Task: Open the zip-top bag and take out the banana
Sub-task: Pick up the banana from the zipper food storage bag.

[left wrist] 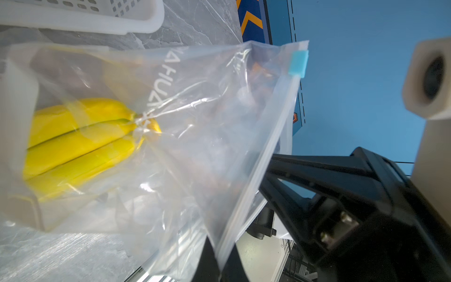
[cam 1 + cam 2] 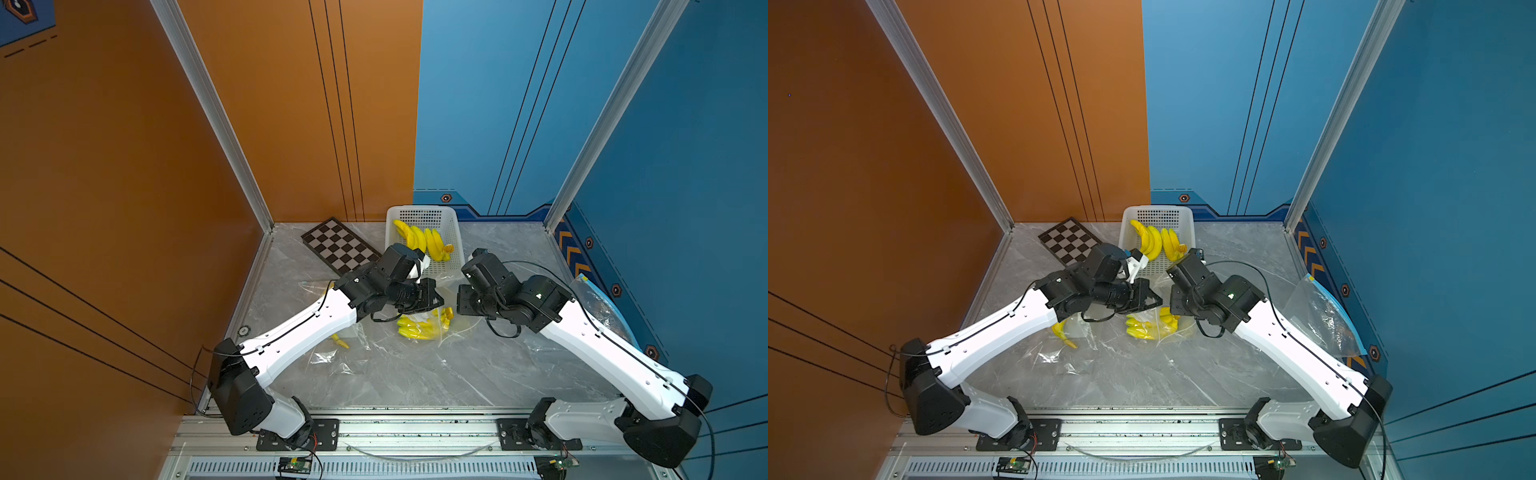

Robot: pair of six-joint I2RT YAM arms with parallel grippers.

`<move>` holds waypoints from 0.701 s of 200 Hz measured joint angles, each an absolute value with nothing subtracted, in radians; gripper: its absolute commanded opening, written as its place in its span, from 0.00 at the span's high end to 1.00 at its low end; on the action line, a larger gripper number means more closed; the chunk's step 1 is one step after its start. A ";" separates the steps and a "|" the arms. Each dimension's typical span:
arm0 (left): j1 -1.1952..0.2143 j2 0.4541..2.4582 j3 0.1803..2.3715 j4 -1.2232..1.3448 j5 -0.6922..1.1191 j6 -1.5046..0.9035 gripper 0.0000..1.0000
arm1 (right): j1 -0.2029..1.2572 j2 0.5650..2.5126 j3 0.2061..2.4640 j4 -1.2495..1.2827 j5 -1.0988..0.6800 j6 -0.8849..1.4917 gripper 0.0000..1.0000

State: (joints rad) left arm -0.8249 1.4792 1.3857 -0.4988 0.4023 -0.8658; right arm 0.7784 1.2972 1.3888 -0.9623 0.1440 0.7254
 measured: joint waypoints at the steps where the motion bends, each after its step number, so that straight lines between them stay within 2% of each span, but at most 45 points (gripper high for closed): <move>1: -0.826 1.479 1.386 -0.499 0.402 -0.866 1.00 | 0.778 1.299 1.388 -0.960 0.140 0.725 0.93; 36: -0.832 1.479 1.397 -0.514 0.394 -0.879 1.00 | 0.794 1.360 1.305 -0.825 0.055 0.777 0.95; 64: -0.825 1.480 1.399 -0.554 0.363 -0.885 1.00 | 0.798 1.352 1.172 -0.736 0.063 0.848 0.96; 75: -0.823 1.479 1.399 -0.566 0.353 -0.888 1.00 | 0.798 1.352 1.133 -0.711 0.085 0.865 0.92; 102: -0.823 1.481 1.399 -0.556 0.364 -0.892 1.00 | 0.779 1.374 1.109 -0.677 0.111 0.863 0.77; 140: -0.807 1.497 1.390 -0.533 0.402 -0.890 1.00 | 0.714 1.415 1.109 -0.631 0.101 0.819 0.76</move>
